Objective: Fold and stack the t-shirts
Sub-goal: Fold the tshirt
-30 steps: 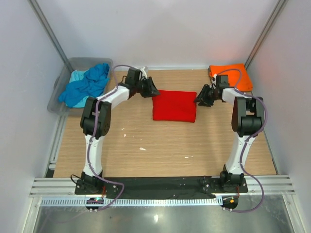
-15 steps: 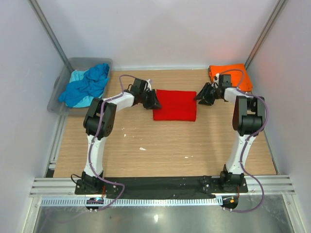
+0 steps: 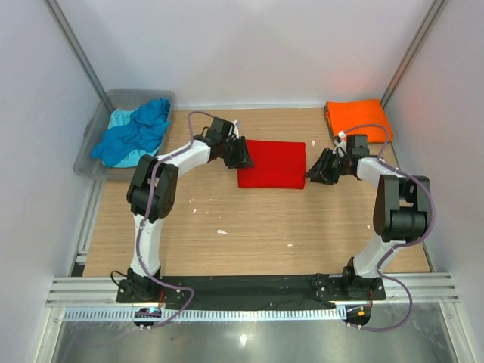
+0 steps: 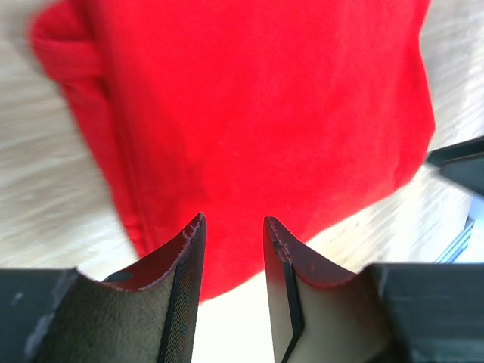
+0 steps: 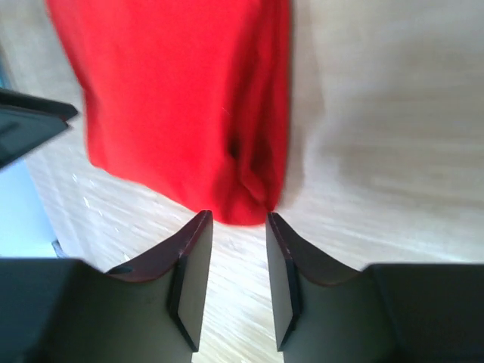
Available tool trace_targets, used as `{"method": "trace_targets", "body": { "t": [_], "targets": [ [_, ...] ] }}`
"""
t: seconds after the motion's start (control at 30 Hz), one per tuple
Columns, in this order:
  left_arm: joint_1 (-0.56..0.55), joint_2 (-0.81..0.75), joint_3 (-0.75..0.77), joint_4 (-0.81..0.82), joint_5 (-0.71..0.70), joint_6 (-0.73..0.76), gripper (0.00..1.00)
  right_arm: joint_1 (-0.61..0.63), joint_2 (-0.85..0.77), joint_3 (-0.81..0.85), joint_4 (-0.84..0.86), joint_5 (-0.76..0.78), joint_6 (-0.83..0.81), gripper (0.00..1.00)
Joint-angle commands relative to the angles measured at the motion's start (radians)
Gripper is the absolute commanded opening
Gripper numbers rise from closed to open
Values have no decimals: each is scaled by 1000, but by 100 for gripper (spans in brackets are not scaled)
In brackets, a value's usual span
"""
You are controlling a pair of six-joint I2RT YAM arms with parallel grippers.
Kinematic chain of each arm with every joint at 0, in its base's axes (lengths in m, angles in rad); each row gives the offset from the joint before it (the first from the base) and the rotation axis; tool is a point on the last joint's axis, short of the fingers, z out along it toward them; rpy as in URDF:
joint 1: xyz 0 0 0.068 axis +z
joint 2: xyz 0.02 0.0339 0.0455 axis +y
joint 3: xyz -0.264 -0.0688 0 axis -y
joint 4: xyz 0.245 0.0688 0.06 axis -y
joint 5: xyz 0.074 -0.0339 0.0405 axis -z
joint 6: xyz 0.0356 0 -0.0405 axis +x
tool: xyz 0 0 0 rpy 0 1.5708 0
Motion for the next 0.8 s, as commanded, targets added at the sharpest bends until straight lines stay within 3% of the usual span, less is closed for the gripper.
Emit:
{"method": "trace_targets", "body": {
  "t": [0.0,0.13,0.27,0.43,0.47,0.6,0.77],
  "targets": [
    [-18,7,24,12,22,15,38,-1,-11,-64,92,-55,-10,38],
    [-18,75,78,-62,10,35,38,-2,14,-89,149,-73,7,37],
    [-18,107,85,-82,-10,46,38,-1,40,-105,209,-87,25,45],
    [-17,124,75,-85,-18,44,38,-1,81,-116,246,-95,25,44],
    [-17,125,73,-85,-21,44,38,-1,83,-124,257,-103,30,42],
    [-14,135,74,-109,-60,46,38,-1,53,-191,277,-37,56,3],
    [-1,130,41,-136,-100,32,37,-1,-38,-372,543,31,221,1]
  ]
}}
